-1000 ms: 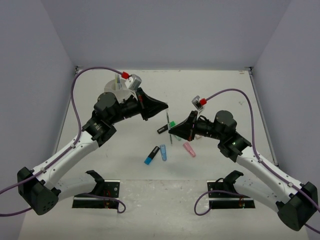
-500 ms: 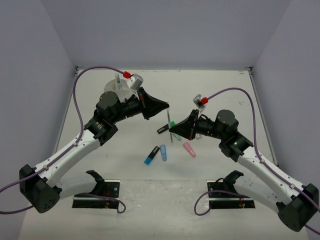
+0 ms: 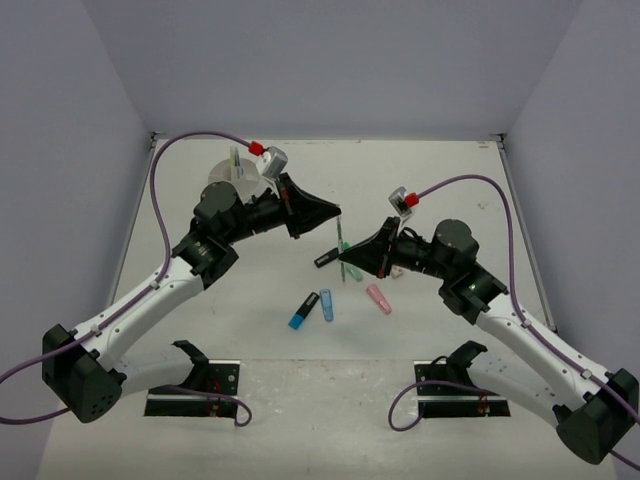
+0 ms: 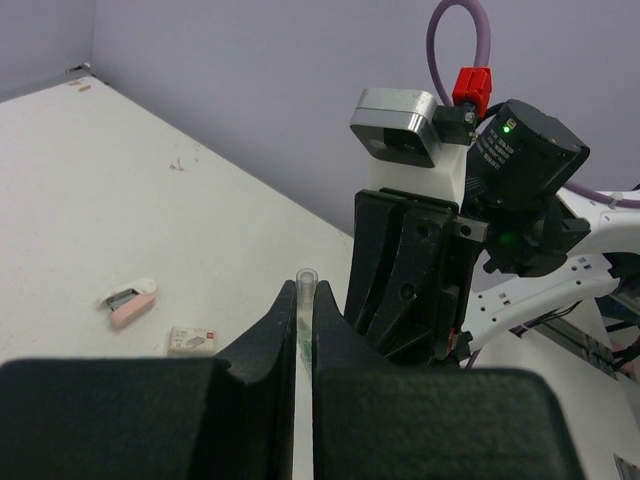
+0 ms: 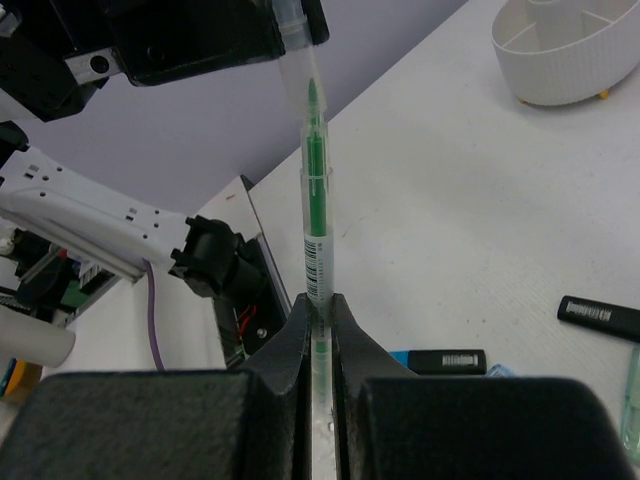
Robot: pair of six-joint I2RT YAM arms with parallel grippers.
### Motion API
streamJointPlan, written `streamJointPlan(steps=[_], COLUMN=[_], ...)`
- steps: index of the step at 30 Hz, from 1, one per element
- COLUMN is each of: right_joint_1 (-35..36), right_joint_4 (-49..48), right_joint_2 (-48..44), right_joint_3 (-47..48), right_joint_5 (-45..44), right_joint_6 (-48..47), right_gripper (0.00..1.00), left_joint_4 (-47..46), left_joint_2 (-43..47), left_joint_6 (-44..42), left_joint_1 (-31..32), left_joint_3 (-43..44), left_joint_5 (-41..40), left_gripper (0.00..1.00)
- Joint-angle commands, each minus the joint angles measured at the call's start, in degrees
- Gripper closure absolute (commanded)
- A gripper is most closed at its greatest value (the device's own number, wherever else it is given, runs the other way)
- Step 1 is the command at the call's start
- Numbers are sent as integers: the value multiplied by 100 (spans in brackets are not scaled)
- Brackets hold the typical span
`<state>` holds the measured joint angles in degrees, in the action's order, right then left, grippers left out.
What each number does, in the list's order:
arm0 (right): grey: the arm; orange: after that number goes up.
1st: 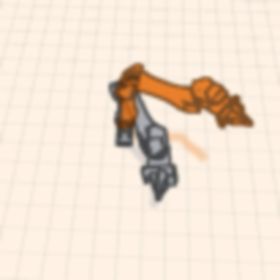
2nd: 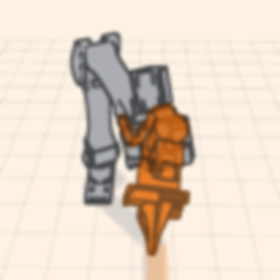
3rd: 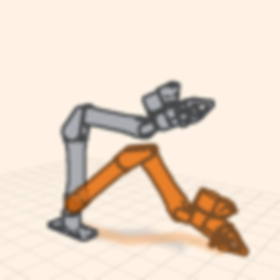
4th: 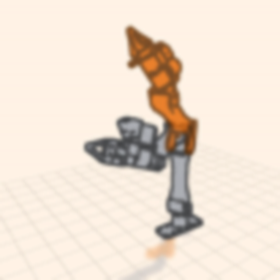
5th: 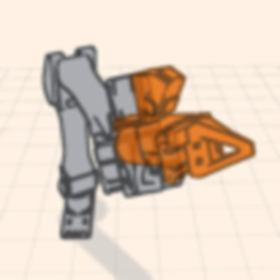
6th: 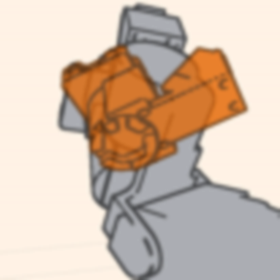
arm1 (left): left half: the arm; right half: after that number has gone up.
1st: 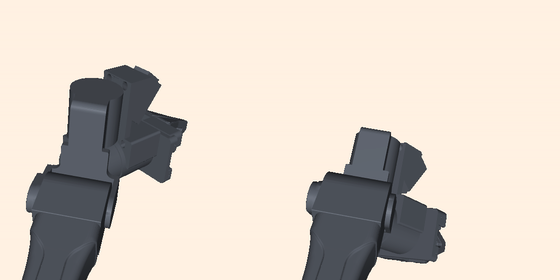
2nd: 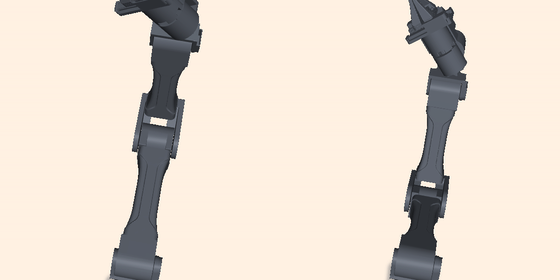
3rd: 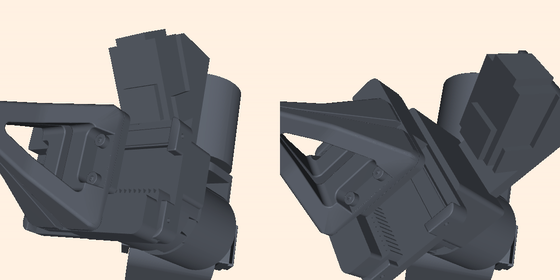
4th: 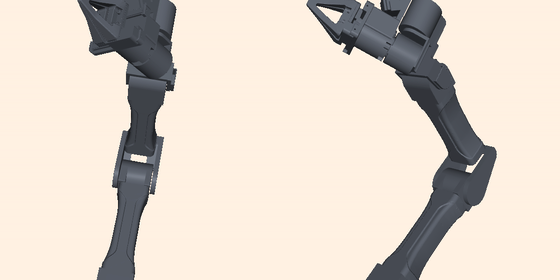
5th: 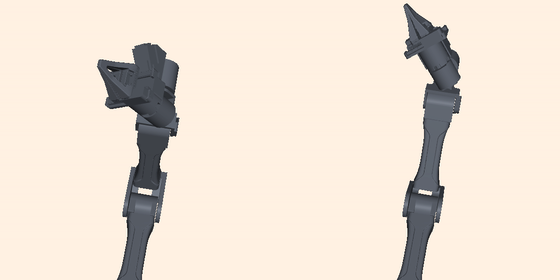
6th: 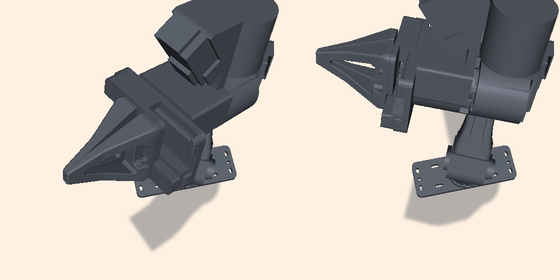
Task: Sort the stationery into containers
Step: Close the pen cap on the pen.
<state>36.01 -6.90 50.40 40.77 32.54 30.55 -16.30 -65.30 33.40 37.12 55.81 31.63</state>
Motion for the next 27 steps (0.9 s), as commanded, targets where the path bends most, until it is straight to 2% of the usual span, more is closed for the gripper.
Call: streamJointPlan(steps=[1,8,14,17,18,19,25,27], right_joint_1=[29,29,29,29,29,29,29,29], right_joint_4=[-194,-427,-1366,-1361,-1301,-1182,-875,-851], right_joint_2=[-88,3,111,248,276,301,304,278], right_joint_3=[431,668,576,666,677,678,590,585], right_joint_5=[-293,-318,-250,-162,-111,-77,33,16], right_joint_6=[-59,-108,-111,-186,-238,-326,-567,-588], right_gripper=[100,100,100,100,100,100,100,100], left_joint_4=[-473,-622,-688,-529,-401,-179,549,462], left_joint_2=[26,24,46,78,79,79,87,80], left_joint_6=[273,488,701,601,500,325,-324,-335], left_joint_1=[-39,-39,-39,-47,-47,-40,-39,-39], left_joint_3=[-194,-378,-511,-477,-418,-322,60,66], left_joint_5=[305,316,200,126,108,61,-191,4], left_gripper=[100,100,100,100,95,87,80,73])
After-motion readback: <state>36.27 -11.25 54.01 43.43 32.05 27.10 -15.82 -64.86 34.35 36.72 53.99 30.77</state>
